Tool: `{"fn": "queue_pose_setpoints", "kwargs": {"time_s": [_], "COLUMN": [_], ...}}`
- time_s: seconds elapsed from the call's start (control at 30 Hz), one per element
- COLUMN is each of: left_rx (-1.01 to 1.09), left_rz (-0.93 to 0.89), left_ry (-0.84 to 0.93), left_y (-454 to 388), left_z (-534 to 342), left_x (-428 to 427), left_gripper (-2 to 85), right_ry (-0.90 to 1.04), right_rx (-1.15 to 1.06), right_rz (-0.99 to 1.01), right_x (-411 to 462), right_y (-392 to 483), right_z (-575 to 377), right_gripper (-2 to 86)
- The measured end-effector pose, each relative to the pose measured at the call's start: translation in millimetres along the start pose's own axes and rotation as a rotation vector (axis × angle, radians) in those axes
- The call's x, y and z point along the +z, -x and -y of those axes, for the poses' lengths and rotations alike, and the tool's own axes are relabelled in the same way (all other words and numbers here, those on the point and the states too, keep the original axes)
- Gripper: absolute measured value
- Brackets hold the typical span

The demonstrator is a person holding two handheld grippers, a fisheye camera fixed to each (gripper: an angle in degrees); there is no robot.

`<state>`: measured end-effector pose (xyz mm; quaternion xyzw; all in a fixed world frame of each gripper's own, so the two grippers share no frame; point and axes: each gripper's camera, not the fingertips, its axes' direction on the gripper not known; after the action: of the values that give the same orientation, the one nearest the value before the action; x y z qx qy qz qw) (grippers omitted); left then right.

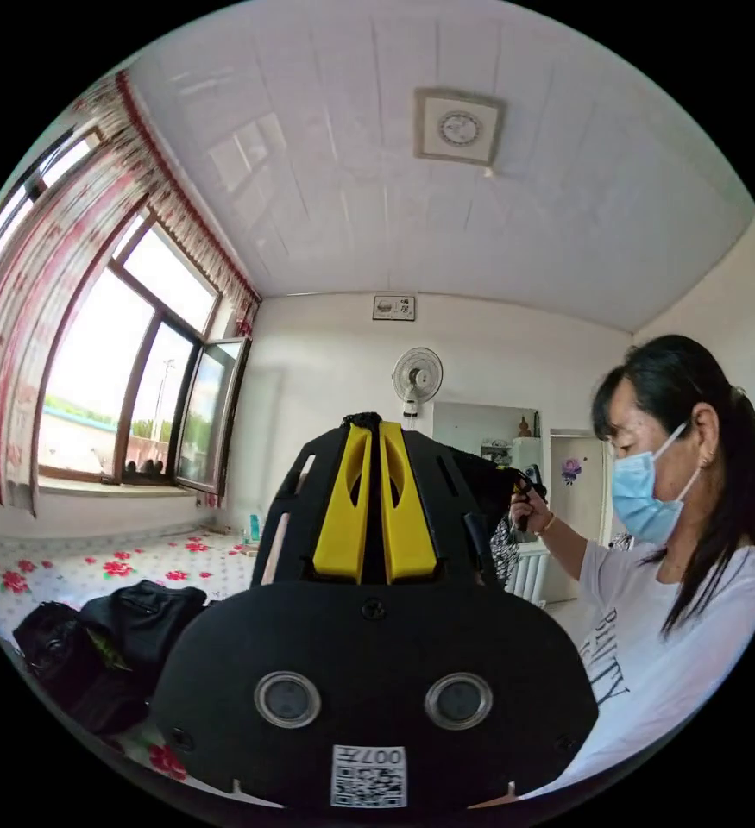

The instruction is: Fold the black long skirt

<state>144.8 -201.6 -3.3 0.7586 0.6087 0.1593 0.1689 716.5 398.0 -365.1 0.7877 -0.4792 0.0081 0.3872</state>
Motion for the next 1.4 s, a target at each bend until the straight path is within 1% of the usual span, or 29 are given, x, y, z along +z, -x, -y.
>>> {"fn": "queue_pose_setpoints", "kwargs": {"time_s": [0.13,0.2,0.27,0.3,0.37,0.4,0.47,0.53,0.57,0.67,0.8,0.9,0.93,0.97,1.0,1.03,1.07,1.13,1.2,1.27,1.4], "left_rx": [0.072,0.088,0.084,0.064,-0.083,-0.132,-0.368,-0.492,-0.514,-0.545,-0.606,-0.674,-0.708,-0.739,-0.766,-0.851,-0.945,-0.966,-0.932,-0.947,-0.991], "left_rz": [0.095,0.136,0.149,0.156,0.191,0.195,0.165,0.132,0.131,0.126,0.129,0.19,0.231,0.278,0.309,0.378,0.436,0.476,0.515,0.495,0.419], "left_ry": [0.069,0.133,0.256,0.289,0.438,0.475,0.613,0.675,0.695,0.724,0.746,0.76,0.755,0.753,0.759,0.801,0.854,0.869,0.906,0.982,1.073], "left_y": [-66,-85,-98,-98,-84,-77,-46,-28,-20,6,65,142,178,212,229,259,280,290,285,267,220], "left_z": [-5,-21,-59,-71,-133,-150,-216,-250,-263,-282,-303,-328,-343,-361,-372,-396,-419,-439,-454,-481,-519], "left_x": [-50,-63,-73,-75,-76,-76,-71,-66,-62,-46,-8,39,60,80,89,102,111,114,110,97,79], "left_gripper": [-0.9,-1.0,-1.0,-1.0,-1.0,-1.0,-1.0,-0.9,-0.9,-0.9,-0.6,0.5,2.5,5.6,7.3,10.8,12.0,12.4,12.3,12.3,12.4], "right_ry": [0.116,0.179,0.239,0.254,0.301,0.311,0.317,0.308,0.303,0.291,0.332,0.388,0.395,0.409,0.422,0.44,0.456,0.489,0.505,0.585,0.692], "right_rx": [0.032,0.095,0.211,0.244,0.429,0.485,0.718,0.846,0.916,1.011,1.04,0.986,0.954,0.903,0.881,0.861,0.85,0.863,0.856,0.842,0.841], "right_rz": [0.022,0.03,0.017,0.014,0.007,0.006,-0.019,-0.033,-0.043,-0.033,-0.054,-0.11,-0.141,-0.204,-0.251,-0.339,-0.406,-0.492,-0.505,-0.504,-0.527], "right_x": [9,17,25,27,32,33,30,27,25,30,54,95,116,137,146,162,174,182,185,187,193], "right_y": [12,4,-17,-24,-58,-68,-100,-115,-122,-135,-166,-208,-228,-247,-256,-273,-285,-295,-292,-281,-268], "right_z": [-20,-41,-85,-98,-164,-182,-256,-303,-327,-362,-365,-344,-333,-323,-320,-318,-321,-335,-354,-385,-426], "right_gripper": [-0.3,-0.3,-0.3,-0.3,-0.3,-0.3,-0.2,-0.2,-0.2,-0.2,0.0,0.6,1.1,1.7,1.9,2.5,3.0,3.8,4.7,5.8,6.7]}}
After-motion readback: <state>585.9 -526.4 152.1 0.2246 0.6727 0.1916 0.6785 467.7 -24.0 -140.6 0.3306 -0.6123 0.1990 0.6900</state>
